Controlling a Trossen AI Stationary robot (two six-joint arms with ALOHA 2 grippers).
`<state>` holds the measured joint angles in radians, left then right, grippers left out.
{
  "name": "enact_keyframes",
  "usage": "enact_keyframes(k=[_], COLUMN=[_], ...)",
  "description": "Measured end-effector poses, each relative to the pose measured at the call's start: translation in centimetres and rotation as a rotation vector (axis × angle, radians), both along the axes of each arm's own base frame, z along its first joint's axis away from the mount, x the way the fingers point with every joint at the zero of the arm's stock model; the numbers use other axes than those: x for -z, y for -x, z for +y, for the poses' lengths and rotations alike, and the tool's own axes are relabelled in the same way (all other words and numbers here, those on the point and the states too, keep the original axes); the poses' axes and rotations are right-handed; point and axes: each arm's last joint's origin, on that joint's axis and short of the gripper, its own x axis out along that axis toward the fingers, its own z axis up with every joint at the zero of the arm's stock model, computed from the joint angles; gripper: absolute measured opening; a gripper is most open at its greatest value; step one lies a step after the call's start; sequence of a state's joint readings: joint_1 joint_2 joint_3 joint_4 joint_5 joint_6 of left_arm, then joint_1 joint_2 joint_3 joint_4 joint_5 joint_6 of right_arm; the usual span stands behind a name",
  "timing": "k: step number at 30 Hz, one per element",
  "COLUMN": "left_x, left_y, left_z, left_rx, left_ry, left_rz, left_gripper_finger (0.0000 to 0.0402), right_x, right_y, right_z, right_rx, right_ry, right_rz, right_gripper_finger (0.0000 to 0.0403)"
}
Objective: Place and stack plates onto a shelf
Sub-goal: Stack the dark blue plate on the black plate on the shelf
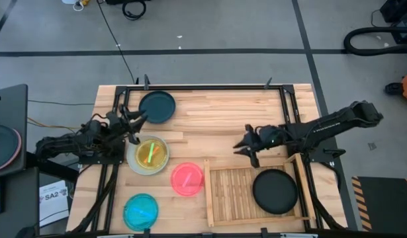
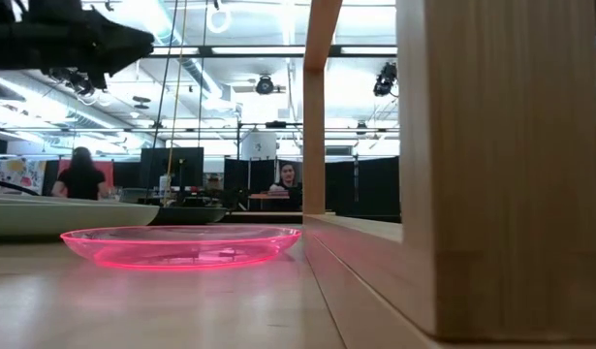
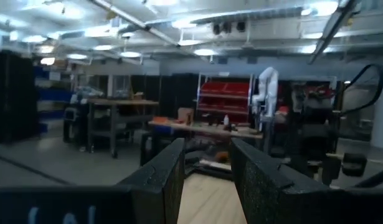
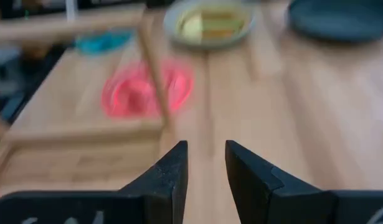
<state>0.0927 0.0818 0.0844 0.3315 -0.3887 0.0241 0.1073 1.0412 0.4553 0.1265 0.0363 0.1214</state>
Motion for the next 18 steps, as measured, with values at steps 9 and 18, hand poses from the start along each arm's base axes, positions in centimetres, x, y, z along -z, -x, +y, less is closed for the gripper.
enact_keyframes(k=[9,18], left_x=[-2.7,-3.5], left_y=[-3.0,-7.5], left_z=[1.4,5.0], left_rx=[-0.114,-0.166], left_ry=[0.104,0.325], left_rz=[0.242,0.666], left_gripper_finger=[0.0135,0.0135], right_x=[-2.2,-2.6], right_y=[-0.8,-0.7], right_z=[-3.4,-5.7], right_rx=[0.158,0.275], right_ry=[0.002,-0.032], right_rz=[-0.242,-0.287], right_gripper_finger=[0.0113,0.0113])
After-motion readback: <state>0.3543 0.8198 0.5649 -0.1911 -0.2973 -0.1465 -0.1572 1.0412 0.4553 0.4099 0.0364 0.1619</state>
